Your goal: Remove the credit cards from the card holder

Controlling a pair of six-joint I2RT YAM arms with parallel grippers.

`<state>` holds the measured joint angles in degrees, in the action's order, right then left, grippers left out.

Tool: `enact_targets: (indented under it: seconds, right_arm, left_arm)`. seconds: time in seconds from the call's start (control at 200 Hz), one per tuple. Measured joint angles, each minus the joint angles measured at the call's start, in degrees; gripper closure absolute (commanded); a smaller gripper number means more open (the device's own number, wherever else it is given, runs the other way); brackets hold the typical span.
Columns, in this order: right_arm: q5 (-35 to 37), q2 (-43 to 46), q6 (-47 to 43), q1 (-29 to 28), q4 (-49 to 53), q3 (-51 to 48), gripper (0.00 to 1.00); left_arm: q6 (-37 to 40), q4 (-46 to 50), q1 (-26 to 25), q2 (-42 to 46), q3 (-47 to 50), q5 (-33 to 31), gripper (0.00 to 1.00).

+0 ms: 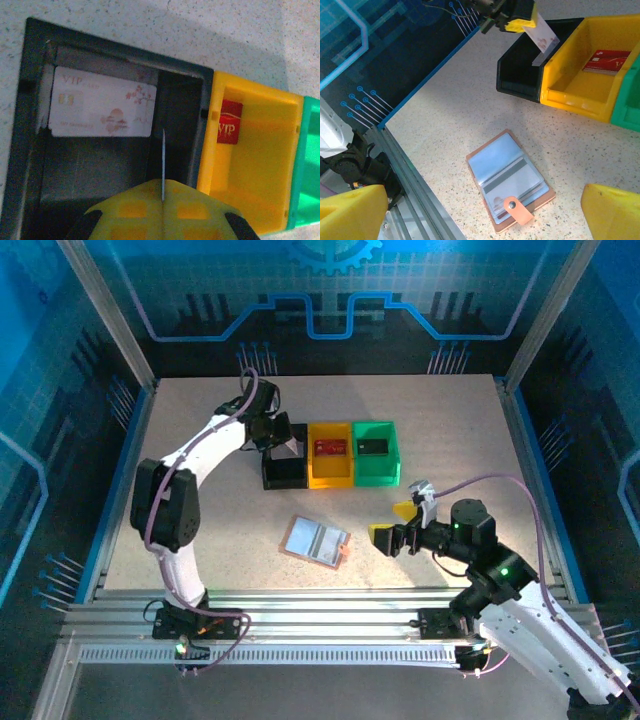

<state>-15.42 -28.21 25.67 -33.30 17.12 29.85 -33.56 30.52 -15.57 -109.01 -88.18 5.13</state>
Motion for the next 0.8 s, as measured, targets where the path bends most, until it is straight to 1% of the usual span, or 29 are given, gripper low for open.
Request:
enact_targets:
  seconds: [0.295, 0.525, 0.8]
  right_arm:
    - [-0.3, 0.2, 0.0, -0.1, 0.0, -0.3, 0.0]
    - [-1.0, 0.1, 0.0, -0.2, -0.1, -1.0, 0.0]
    - [-1.5, 0.1, 0.0, -0.5, -0.2, -1.0, 0.0]
  left_arm:
    - [0.0, 0.2, 0.0, -6.3, -7.6, -0.4, 1.0]
    - [0.0, 0.2, 0.4, -8.4, -8.1, -0.4, 1.0]
    - [0.0, 0.0, 1.7, -8.6, -8.1, -0.1, 1.0]
